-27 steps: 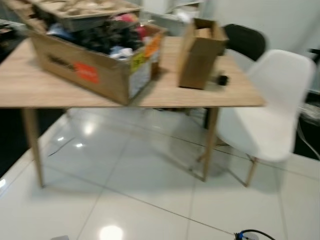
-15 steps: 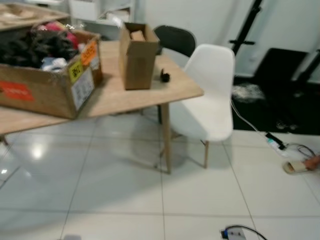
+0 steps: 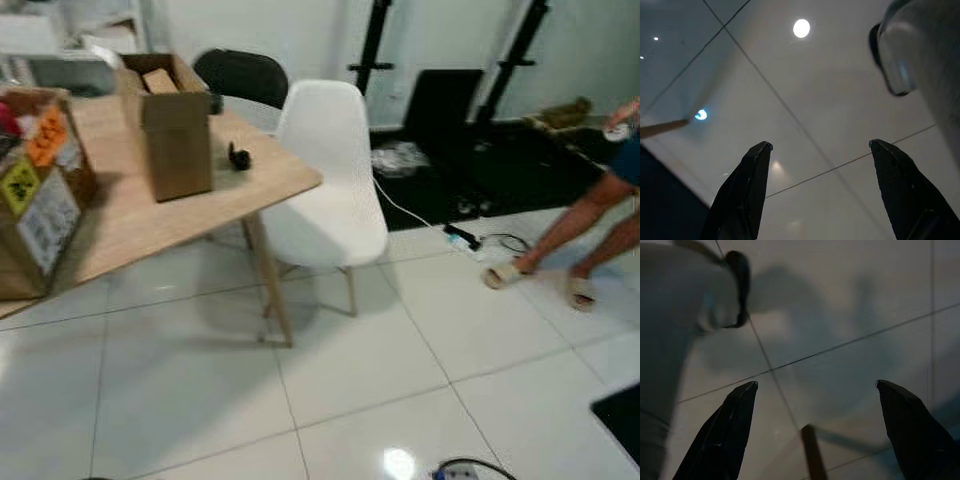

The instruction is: Picking trash to rubbish bin

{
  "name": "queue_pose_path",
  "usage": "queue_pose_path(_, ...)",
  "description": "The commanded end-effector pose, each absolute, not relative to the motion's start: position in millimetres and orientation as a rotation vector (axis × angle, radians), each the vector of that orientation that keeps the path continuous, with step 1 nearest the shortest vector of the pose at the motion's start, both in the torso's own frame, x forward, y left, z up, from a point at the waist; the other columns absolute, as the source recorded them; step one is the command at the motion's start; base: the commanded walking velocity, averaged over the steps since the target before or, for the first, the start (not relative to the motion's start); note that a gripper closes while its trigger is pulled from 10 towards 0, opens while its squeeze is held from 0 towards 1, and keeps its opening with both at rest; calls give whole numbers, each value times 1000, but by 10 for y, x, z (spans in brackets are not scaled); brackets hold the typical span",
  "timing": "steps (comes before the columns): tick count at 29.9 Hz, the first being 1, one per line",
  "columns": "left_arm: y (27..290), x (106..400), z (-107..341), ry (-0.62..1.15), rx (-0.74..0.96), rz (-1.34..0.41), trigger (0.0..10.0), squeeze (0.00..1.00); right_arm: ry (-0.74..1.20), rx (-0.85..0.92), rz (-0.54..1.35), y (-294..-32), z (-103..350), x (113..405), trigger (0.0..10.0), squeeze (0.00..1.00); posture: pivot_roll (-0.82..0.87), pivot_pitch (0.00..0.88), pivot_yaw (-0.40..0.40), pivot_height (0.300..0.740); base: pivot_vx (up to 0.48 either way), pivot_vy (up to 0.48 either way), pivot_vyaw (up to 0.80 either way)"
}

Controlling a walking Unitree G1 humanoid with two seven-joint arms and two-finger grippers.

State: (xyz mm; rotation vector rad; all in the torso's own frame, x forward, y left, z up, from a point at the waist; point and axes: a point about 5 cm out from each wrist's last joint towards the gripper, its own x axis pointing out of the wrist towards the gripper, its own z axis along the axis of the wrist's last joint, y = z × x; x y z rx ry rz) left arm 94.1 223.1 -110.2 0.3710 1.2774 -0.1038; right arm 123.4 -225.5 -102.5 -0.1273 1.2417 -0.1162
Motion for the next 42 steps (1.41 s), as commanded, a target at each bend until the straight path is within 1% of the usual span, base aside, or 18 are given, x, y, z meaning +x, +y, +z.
queue_pose_path(1,2205,915,-1114,1287,376,-113,10000,0,1250,-141,-121,-2292,-1025,1208,10000,0,70,91,-26,740,0,0,-800)
queue_pose_path(42,2165,928,-1120,1289,401,-150,10000,0,1242,-186,-68,-2264,-1019,1248,10000,0,77,81,-41,740,0,0,-800)
